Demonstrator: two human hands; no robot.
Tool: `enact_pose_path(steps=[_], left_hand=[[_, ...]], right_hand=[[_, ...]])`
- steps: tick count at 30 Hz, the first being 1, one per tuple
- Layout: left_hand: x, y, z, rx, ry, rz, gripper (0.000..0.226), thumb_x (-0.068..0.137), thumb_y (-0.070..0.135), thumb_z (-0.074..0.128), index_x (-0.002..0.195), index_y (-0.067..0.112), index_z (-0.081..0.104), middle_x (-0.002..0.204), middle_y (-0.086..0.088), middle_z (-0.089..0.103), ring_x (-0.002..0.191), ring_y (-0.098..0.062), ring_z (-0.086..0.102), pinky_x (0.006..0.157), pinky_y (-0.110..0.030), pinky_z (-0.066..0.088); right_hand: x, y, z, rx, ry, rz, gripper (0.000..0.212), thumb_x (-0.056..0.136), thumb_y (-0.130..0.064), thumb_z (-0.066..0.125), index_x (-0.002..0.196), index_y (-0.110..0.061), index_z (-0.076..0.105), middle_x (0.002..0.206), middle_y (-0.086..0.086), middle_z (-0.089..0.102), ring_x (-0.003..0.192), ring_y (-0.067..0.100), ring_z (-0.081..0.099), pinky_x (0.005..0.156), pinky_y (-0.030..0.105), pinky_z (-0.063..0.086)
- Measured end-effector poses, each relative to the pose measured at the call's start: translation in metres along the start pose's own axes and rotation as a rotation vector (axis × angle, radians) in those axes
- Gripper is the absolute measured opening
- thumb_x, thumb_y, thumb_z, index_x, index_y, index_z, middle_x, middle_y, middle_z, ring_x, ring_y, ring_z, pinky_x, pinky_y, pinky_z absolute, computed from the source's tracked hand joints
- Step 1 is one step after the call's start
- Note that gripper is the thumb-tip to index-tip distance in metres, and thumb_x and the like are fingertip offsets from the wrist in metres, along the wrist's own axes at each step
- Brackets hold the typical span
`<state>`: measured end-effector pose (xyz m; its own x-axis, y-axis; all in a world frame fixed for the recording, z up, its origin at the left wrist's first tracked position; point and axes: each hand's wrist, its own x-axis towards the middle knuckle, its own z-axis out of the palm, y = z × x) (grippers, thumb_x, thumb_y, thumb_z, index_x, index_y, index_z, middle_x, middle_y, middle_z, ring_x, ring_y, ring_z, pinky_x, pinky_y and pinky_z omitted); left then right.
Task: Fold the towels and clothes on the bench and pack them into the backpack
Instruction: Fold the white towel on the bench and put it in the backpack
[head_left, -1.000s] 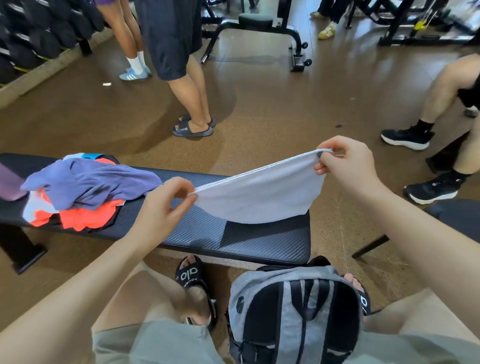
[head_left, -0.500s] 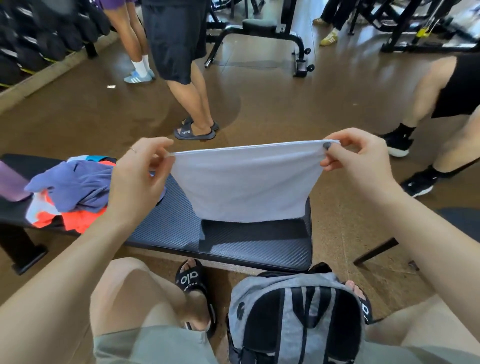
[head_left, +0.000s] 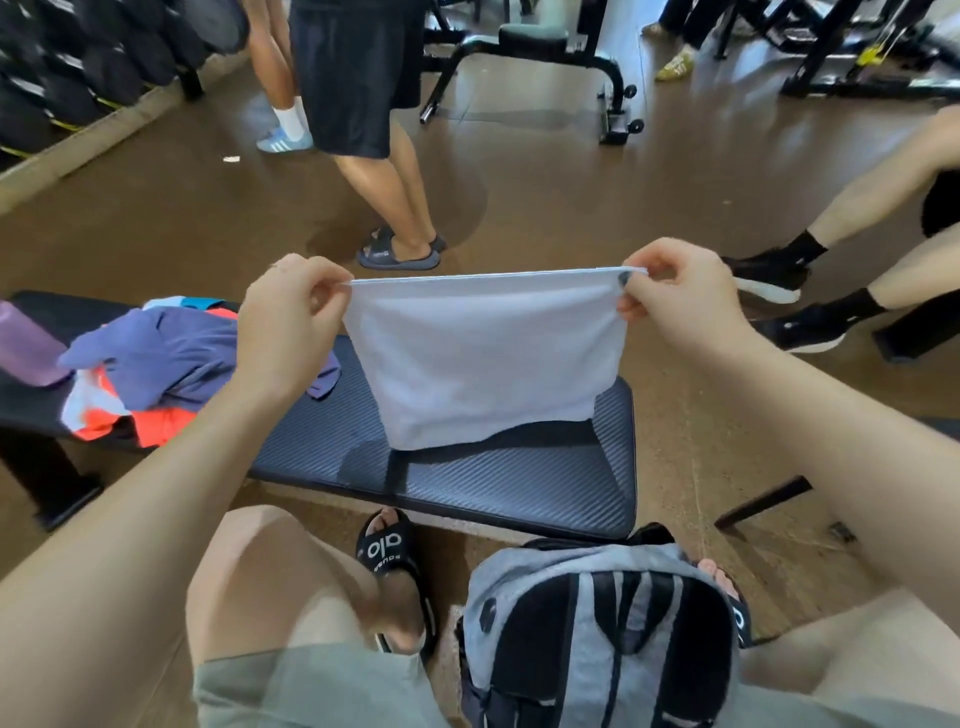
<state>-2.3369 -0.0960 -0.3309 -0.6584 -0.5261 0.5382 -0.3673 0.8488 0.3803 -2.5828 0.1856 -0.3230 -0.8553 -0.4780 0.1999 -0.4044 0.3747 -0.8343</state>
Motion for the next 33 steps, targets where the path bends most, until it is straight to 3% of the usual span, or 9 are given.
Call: enact_pose_path(steps=[5,8,13,18,20,23,26,30,33], left_hand=[[0.048,-0.005,0.012,-0.076,-0.061,-0.146,0.018,0.081,0.020,0.055,0.089,0.017,0.070,0.079,-0.003,0.071,0.085,-0.028,0.065,0.079,-0.039,0.050],[0.075,-0.001,0.002,-0.182,0.079,-0.183,0.015,0.083,0.026,0.053,0.089,0.024,0.067,0.081,0.003,0.068,0.078,-0.022,0.071,0.076,-0.042,0.058],[0.049,0.003,0.004,-0.309,0.173,-0.007,0.010,0.094,0.010,0.056,0.096,0.014,0.065,0.096,0.000,0.058,0.072,0.002,0.067,0.067,-0.016,0.049],[-0.037,-0.037,0.049,-0.112,-0.335,0.136,0.019,0.087,-0.005,0.062,0.090,0.013,0.064,0.086,0.000,0.059,0.076,-0.019,0.055,0.071,-0.036,0.045],[-0.072,-0.044,0.063,-0.035,-0.551,0.138,0.015,0.091,0.002,0.064,0.091,0.017,0.064,0.086,0.008,0.056,0.075,-0.017,0.056,0.067,-0.038,0.046],[-0.108,-0.048,0.079,0.123,-0.798,0.182,0.007,0.095,0.019,0.057,0.092,0.024,0.060,0.099,0.010,0.057,0.088,-0.020,0.060,0.073,-0.039,0.049],[-0.127,-0.050,0.083,0.223,-0.899,0.253,0.007,0.097,0.023,0.051,0.096,0.025,0.058,0.106,0.009,0.057,0.092,-0.020,0.060,0.072,-0.036,0.046],[-0.137,-0.056,0.079,0.283,-0.913,0.341,0.008,0.098,0.025,0.050,0.095,0.025,0.057,0.103,0.006,0.055,0.083,-0.024,0.061,0.065,-0.035,0.041],[-0.138,-0.061,0.075,0.347,-0.917,0.408,0.013,0.097,0.029,0.045,0.096,0.024,0.057,0.101,0.004,0.054,0.084,-0.025,0.062,0.063,-0.036,0.040]], right_hand=[[0.047,-0.016,0.020,-0.004,0.028,0.049,0.014,0.084,-0.008,0.056,0.089,-0.013,0.069,0.084,0.008,0.076,0.070,0.010,0.072,0.068,0.017,0.055],[0.065,-0.037,0.017,0.094,0.130,-0.027,0.012,0.082,-0.014,0.058,0.087,-0.019,0.067,0.078,-0.001,0.073,0.079,0.014,0.073,0.082,0.035,0.059],[0.038,-0.021,0.009,0.097,0.169,-0.133,0.008,0.080,-0.018,0.062,0.080,-0.026,0.064,0.081,-0.006,0.070,0.087,0.019,0.070,0.082,0.044,0.057],[-0.039,0.073,0.031,-0.120,-0.120,0.002,0.007,0.091,-0.009,0.063,0.088,-0.015,0.063,0.092,-0.001,0.063,0.086,0.016,0.060,0.073,0.034,0.048],[-0.074,0.105,0.040,-0.228,-0.259,0.031,0.013,0.093,-0.007,0.060,0.087,-0.018,0.060,0.090,-0.004,0.059,0.081,0.007,0.054,0.066,0.025,0.040],[-0.114,0.136,0.047,-0.340,-0.416,0.009,0.019,0.093,-0.005,0.058,0.085,-0.023,0.056,0.087,-0.007,0.055,0.078,0.005,0.051,0.065,0.028,0.038],[-0.140,0.148,0.047,-0.410,-0.526,-0.017,0.019,0.091,-0.007,0.057,0.084,-0.024,0.053,0.085,-0.007,0.053,0.077,0.015,0.052,0.068,0.033,0.044],[-0.155,0.147,0.045,-0.475,-0.611,-0.121,0.013,0.092,-0.012,0.056,0.086,-0.024,0.055,0.089,-0.010,0.049,0.077,0.009,0.051,0.067,0.026,0.039],[-0.161,0.142,0.048,-0.495,-0.667,-0.155,0.009,0.092,-0.016,0.054,0.087,-0.023,0.056,0.090,-0.009,0.050,0.078,0.012,0.052,0.072,0.033,0.046]])
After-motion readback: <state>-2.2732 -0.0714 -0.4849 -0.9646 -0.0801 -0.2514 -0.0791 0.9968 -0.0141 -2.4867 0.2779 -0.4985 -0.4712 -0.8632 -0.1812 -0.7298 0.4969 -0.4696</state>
